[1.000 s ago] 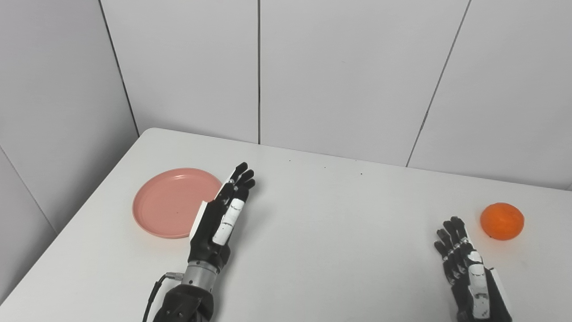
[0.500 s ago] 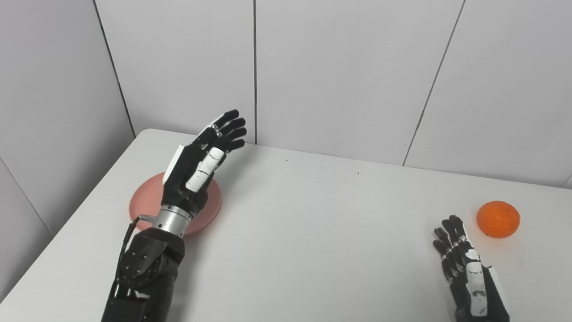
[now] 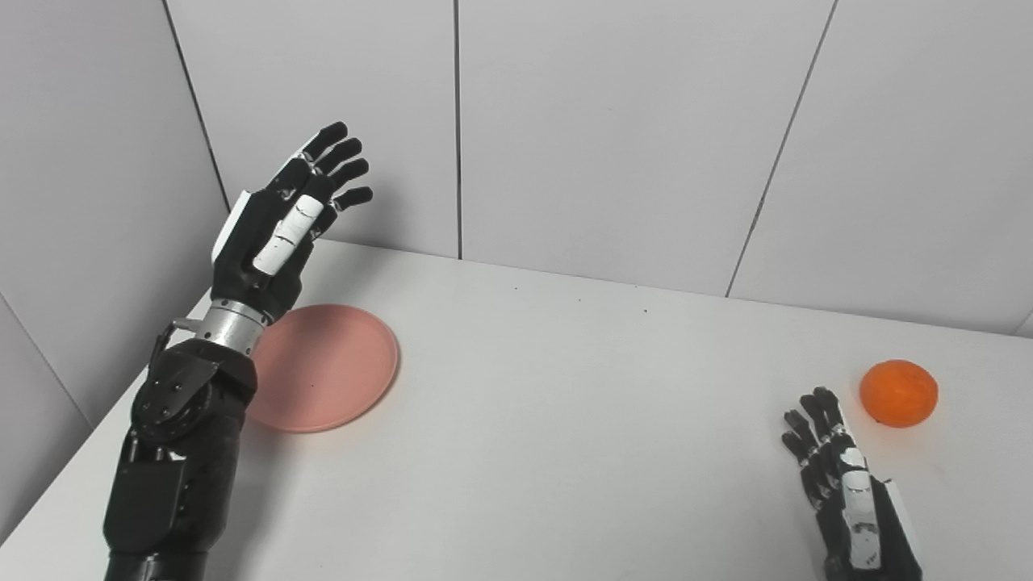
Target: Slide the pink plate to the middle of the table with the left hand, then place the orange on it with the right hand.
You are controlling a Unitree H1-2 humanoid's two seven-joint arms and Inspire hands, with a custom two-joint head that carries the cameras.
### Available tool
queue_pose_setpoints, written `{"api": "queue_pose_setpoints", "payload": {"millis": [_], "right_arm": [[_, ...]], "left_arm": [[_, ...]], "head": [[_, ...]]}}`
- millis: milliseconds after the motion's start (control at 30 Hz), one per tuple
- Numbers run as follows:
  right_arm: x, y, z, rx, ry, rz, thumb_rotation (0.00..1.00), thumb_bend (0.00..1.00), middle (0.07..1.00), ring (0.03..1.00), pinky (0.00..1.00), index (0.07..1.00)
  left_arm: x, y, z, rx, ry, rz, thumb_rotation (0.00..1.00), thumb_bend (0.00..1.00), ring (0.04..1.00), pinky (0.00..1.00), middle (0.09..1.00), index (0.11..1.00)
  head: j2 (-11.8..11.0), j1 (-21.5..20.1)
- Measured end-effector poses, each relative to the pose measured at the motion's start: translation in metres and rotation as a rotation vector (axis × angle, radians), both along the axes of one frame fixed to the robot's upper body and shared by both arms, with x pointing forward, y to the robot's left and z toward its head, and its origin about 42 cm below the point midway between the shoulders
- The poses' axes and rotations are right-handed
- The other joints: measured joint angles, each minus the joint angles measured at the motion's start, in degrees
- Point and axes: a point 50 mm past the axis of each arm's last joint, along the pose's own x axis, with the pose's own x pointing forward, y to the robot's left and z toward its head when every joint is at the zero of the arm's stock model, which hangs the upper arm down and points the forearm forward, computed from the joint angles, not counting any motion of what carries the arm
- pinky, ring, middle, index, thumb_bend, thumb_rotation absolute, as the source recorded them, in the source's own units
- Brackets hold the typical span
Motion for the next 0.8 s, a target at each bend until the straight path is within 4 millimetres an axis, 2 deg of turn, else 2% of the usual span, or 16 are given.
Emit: {"api": "queue_pose_setpoints", "payload": {"millis": [100, 167, 367, 533, 633, 800], "right_arm": [[0.0, 0.0, 0.0, 0.001, 0.0, -0.002, 1.0, 0.68, 0.974, 0.951, 0.96, 0.976], [0.0, 0.0, 0.0, 0.002, 0.0, -0.004, 1.0, 0.68, 0.974, 0.952, 0.96, 0.976], [0.0, 0.0, 0.0, -0.001, 0.0, -0.011, 1.0, 0.67, 0.956, 0.939, 0.94, 0.967], [-0.001, 0.0, 0.0, -0.004, -0.004, -0.019, 1.0, 0.68, 0.95, 0.931, 0.93, 0.951], [-0.001, 0.0, 0.0, -0.002, -0.009, -0.021, 1.0, 0.68, 0.947, 0.929, 0.93, 0.946], [-0.001, 0.0, 0.001, -0.002, -0.016, -0.022, 1.0, 0.67, 0.945, 0.927, 0.92, 0.944]], "left_arm": [[0.005, 0.018, -0.006, 0.008, 0.026, 0.046, 0.59, 0.82, 0.899, 0.83, 0.921, 0.924], [0.006, 0.028, -0.009, 0.009, 0.033, 0.068, 0.59, 0.81, 0.91, 0.88, 0.935, 0.927], [0.009, 0.053, -0.015, 0.01, 0.057, 0.125, 0.62, 0.84, 0.919, 0.9, 0.957, 0.934], [0.009, 0.062, -0.02, 0.018, 0.062, 0.155, 0.6, 0.83, 0.926, 0.92, 0.957, 0.925], [0.011, 0.067, -0.029, 0.005, 0.089, 0.172, 0.57, 0.87, 0.934, 0.95, 0.955, 0.919], [0.012, 0.076, -0.044, -0.02, 0.136, 0.209, 0.58, 0.88, 0.945, 0.94, 0.971, 0.934]], "head": [[0.0, 0.0], [0.1, 0.0], [0.5, -0.2], [0.6, -0.1], [0.6, 0.0], [0.8, 0.2]]}}
